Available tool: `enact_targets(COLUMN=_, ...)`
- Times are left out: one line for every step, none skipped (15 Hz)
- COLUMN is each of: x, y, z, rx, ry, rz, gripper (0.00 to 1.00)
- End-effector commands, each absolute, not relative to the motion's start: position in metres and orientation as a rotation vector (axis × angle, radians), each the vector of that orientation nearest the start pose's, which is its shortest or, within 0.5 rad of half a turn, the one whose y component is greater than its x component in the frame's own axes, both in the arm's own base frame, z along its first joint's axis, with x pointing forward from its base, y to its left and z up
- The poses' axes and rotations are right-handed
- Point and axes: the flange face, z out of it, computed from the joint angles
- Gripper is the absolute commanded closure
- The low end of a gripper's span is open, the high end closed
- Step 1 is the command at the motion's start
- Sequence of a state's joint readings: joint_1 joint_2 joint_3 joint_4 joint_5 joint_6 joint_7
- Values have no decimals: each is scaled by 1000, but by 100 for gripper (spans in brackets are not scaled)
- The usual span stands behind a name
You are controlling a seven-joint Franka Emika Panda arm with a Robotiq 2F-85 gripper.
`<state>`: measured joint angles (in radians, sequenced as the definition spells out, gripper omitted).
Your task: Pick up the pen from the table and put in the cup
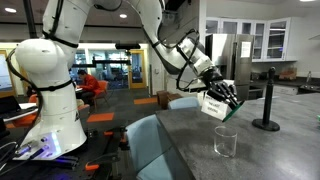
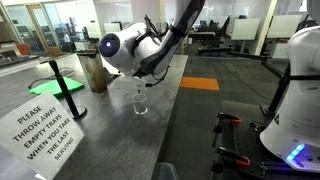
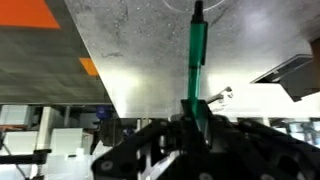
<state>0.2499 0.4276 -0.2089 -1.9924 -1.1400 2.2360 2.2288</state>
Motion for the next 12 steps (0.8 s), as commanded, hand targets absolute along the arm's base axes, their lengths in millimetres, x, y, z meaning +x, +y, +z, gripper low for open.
enact_targets(x=597, y=0, z=239, rx=1899, ry=-1483, rz=957, gripper=97)
enact_targets(x=595, y=-1, z=235, rx=1899, ry=-1475, rz=949, gripper=97)
enact_targets(x=595, y=-1, z=229, rx=1895, ry=-1466, rz=944, gripper=97)
enact_targets(x=595, y=-2, z=224, rx=1895, ry=-1457, rz=933, gripper=97)
enact_targets(x=595, y=-1, z=219, rx=1898, ry=-1447, rz=931, gripper=97)
enact_targets(x=595, y=0, z=214, rx=1902, ry=-1439, rz=932, gripper=97)
enact_targets(x=595, y=2, z=209, rx=1907, ry=-1427, rz=933, gripper=97)
enact_targets(x=595, y=4, z=204, rx=1906, ry=-1418, rz=940, gripper=97)
enact_targets(x=596, y=6, z=199, rx=1908, ry=-1410, rz=946, gripper=97)
enact_targets(x=597, y=9, z=195, rx=1915, ry=-1397, rz=948, gripper=97)
enact_targets(x=598, y=11, z=192, rx=1916, ry=-1388, rz=953, gripper=97)
enact_targets(x=598, y=14, z=189, rx=1921, ry=-1379, rz=955, gripper=97)
